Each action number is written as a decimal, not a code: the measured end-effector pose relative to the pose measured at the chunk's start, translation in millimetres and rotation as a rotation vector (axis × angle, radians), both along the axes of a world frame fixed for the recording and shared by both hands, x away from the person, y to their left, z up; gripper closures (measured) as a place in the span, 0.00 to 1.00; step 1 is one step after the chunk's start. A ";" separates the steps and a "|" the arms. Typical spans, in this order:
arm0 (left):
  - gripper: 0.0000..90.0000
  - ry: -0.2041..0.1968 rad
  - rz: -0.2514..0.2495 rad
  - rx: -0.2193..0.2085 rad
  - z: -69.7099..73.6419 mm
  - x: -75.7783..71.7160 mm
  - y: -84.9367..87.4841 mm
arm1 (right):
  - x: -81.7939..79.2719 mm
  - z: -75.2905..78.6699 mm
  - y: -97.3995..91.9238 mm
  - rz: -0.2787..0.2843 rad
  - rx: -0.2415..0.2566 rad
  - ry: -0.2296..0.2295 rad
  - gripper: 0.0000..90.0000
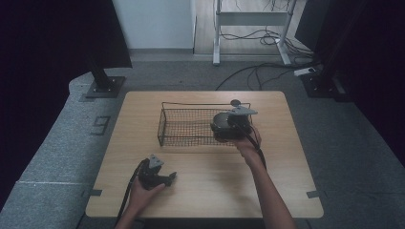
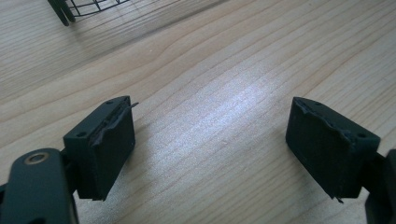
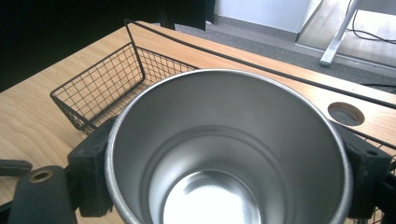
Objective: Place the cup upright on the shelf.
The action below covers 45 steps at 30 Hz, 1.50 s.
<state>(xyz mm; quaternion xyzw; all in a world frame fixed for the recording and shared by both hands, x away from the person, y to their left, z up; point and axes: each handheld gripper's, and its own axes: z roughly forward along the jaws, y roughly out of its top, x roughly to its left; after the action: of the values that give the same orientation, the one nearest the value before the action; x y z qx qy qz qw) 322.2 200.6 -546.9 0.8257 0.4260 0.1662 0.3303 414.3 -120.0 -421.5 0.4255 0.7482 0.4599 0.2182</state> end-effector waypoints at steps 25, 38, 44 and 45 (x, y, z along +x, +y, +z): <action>0.17 0.000 0.000 -0.001 0.0 0.0 0.0 | 34.4 3.3 -2.0 -0.019 0.003 0.027 0.15; 0.17 0.001 -0.001 0.000 0.1 0.1 0.1 | 56.0 -3.7 1.1 -0.038 0.009 0.061 0.15; 0.17 0.001 -0.001 0.002 0.1 0.1 0.1 | 63.7 -15.2 4.6 -0.051 -0.007 0.084 0.15; 0.17 0.002 -0.002 0.001 0.2 0.1 0.2 | 64.7 -16.4 5.0 -0.053 -0.006 0.088 0.15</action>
<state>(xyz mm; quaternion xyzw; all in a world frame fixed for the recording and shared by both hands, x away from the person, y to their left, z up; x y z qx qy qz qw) 322.3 200.8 -546.8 0.8265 0.4253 0.1654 0.3296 479.0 -115.0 -437.9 0.4642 0.7470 0.4326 0.1986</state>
